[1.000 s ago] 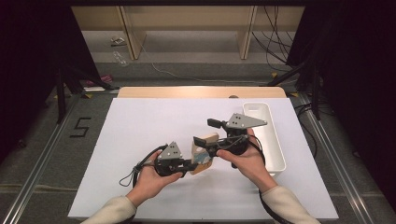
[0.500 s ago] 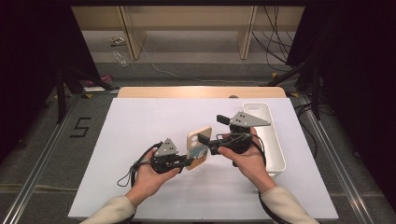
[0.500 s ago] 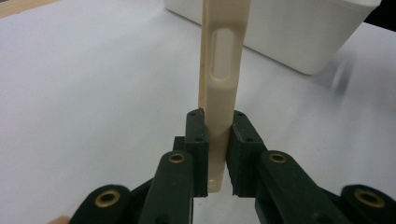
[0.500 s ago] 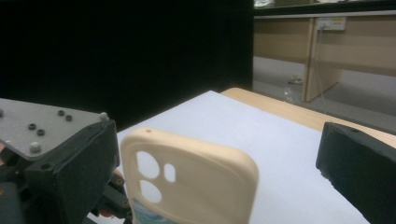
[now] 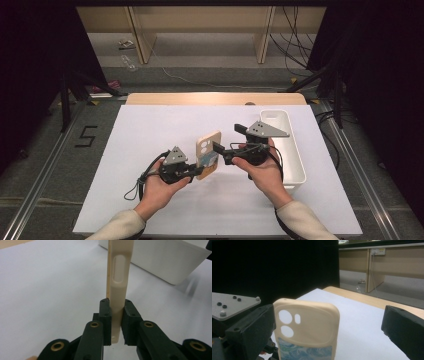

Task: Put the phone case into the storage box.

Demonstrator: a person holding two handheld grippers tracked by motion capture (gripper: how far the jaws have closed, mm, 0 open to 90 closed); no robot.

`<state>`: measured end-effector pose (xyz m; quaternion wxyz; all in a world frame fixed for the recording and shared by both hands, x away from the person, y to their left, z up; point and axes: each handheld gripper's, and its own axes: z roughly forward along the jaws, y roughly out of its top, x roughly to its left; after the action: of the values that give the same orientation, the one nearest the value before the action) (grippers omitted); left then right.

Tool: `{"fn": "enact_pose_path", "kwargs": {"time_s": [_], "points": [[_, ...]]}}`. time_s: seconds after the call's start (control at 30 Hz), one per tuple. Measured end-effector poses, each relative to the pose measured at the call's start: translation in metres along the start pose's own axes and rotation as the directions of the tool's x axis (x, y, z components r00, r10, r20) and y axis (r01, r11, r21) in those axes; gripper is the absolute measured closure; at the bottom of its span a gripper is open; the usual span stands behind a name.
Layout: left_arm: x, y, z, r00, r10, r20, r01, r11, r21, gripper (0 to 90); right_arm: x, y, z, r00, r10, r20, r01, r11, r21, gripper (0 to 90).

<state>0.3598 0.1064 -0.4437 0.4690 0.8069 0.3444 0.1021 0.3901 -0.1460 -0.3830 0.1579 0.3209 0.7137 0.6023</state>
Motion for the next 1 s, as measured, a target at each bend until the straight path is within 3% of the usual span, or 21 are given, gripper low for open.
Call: {"fn": "enact_pose_path", "kwargs": {"time_s": [0.47,1.0], "points": [[0.000,0.001,0.001,0.9988,-0.046,-0.012,0.046,0.9989,-0.011,79.6,0.005,-0.002,0.002,1.0000,0.007,-0.006,-0.007,1.000,-0.002,0.4],[-0.004,0.007,0.002,0.9976,-0.064,-0.027,0.064,0.9978,-0.018,79.6,0.011,-0.001,0.005,0.9998,0.018,0.003,-0.018,1.000,-0.015,0.3]]}}
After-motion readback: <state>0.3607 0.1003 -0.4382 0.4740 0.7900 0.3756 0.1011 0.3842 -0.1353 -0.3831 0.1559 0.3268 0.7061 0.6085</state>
